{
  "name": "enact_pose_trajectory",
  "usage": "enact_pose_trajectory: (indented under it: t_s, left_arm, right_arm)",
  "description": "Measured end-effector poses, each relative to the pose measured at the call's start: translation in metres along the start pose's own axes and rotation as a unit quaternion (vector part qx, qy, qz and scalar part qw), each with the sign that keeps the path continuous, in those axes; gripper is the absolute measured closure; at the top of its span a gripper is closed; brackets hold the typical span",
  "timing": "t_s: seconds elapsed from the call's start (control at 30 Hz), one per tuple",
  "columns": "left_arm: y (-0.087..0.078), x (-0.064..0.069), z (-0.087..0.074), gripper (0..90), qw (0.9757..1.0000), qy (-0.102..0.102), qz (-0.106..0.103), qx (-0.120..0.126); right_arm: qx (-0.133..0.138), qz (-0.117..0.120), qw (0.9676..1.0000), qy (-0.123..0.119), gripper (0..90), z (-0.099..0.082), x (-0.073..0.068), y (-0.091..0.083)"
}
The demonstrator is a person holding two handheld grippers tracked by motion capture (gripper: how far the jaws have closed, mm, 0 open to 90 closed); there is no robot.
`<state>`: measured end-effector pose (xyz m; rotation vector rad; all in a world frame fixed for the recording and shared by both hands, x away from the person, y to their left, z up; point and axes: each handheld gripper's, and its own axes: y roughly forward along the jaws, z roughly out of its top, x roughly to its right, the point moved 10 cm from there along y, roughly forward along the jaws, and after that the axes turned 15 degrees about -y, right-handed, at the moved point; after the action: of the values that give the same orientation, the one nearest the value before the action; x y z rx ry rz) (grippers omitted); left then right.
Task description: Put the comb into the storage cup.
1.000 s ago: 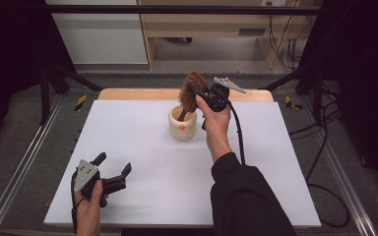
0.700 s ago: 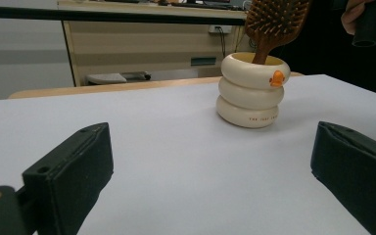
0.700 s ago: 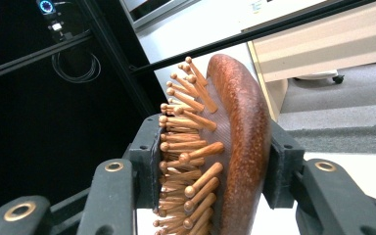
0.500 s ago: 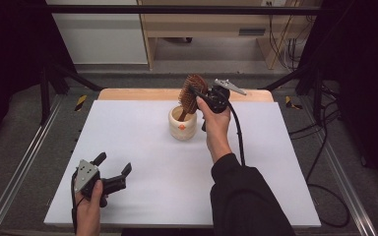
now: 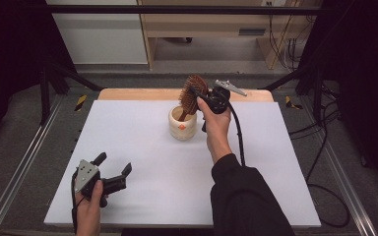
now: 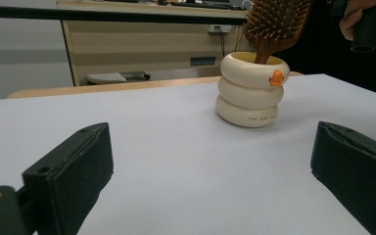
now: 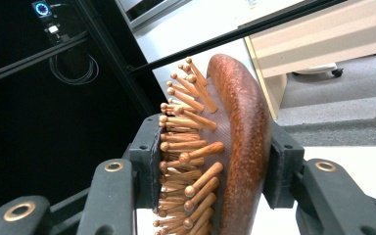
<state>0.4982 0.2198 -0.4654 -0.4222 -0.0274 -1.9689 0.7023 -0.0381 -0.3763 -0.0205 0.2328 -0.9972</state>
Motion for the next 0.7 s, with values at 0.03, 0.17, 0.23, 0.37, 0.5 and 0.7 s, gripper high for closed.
enact_pose_trajectory:
  t_s: [0.03, 0.17, 0.23, 0.37, 0.5, 0.7]
  left_arm:
    - [0.0000, 0.0000, 0.0000, 2.0, 1.0000, 0.000, 0.000, 0.000]
    - [0.0002, -0.0001, -0.0002, 2.0, 1.0000, -0.001, 0.000, -0.001]
    - [0.0002, 0.0000, -0.0002, 2.1, 1.0000, 0.000, 0.000, -0.001]
    - [0.0002, 0.0000, -0.0002, 2.0, 1.0000, -0.001, 0.000, -0.001]
    - [0.0002, 0.0000, -0.0003, 2.0, 1.0000, -0.001, 0.000, -0.001]
    - [0.0002, 0.0000, -0.0004, 2.0, 1.0000, -0.001, 0.000, -0.001]
  right_arm:
    - [-0.001, 0.001, 1.0000, 0.000, 51.1, -0.0004, -0.0002, 0.0002]
    - [-0.001, 0.003, 1.0000, 0.001, 51.1, -0.0011, -0.0005, 0.0007]
    - [-0.001, 0.002, 1.0000, 0.001, 51.1, -0.0012, -0.0001, 0.0008]
    - [-0.002, 0.003, 1.0000, 0.003, 51.1, -0.0024, 0.0001, 0.0007]
    - [-0.003, 0.003, 1.0000, 0.006, 51.1, -0.0040, 0.0002, 0.0009]
    - [-0.004, 0.003, 0.9999, 0.010, 51.0, -0.0064, 0.0018, 0.0007]
